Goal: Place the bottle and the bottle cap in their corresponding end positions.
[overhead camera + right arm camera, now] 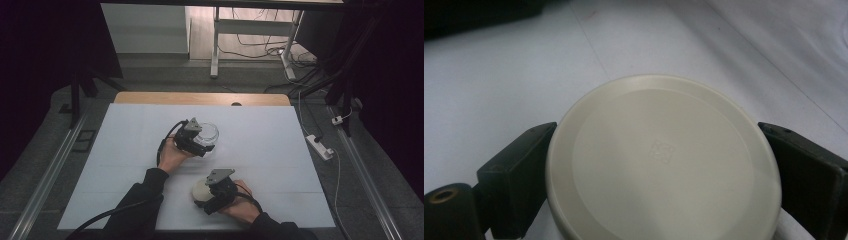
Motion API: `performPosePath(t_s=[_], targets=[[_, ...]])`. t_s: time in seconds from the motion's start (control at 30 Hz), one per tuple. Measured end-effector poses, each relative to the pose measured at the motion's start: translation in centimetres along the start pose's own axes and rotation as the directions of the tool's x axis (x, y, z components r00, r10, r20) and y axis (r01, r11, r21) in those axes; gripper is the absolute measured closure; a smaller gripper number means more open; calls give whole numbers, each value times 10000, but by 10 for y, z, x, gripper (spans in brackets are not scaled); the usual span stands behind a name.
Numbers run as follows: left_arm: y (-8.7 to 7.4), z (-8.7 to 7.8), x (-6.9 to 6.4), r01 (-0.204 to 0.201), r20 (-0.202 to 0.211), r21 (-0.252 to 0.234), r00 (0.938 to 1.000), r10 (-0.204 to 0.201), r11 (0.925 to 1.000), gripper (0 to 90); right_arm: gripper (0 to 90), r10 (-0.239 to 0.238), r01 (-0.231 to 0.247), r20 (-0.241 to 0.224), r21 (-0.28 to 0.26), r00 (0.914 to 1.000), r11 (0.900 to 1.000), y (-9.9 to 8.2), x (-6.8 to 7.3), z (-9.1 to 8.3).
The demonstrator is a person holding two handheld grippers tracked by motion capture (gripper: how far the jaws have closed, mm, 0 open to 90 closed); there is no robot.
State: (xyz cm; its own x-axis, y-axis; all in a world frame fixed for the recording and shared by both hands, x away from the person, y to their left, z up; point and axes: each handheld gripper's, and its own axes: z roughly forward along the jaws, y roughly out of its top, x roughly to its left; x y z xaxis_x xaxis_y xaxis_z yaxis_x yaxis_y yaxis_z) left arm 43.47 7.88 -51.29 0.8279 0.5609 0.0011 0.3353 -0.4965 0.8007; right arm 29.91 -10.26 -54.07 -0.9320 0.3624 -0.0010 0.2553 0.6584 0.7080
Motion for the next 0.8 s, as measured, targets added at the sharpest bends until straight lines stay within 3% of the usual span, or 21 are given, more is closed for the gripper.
performPosePath(t_s=[0.23,0.47,0.6,0.8], targets=[[-1,-1,1,183,5,109,9998,-183,9998,68,62,-237,235,160,143,9996,9996,0,2,1],[1,-2,1,282,29,332,9996,-283,9991,63,29,92,-92,61,119,9999,9999,1,1,0],[2,-4,2,584,216,366,9980,-592,9976,46,15,264,-264,11,-15,9997,9997,1,0,-3],[1,-7,1,509,272,536,9983,-524,9973,12,1,473,-474,-67,-229,9989,9986,3,-2,-7]])
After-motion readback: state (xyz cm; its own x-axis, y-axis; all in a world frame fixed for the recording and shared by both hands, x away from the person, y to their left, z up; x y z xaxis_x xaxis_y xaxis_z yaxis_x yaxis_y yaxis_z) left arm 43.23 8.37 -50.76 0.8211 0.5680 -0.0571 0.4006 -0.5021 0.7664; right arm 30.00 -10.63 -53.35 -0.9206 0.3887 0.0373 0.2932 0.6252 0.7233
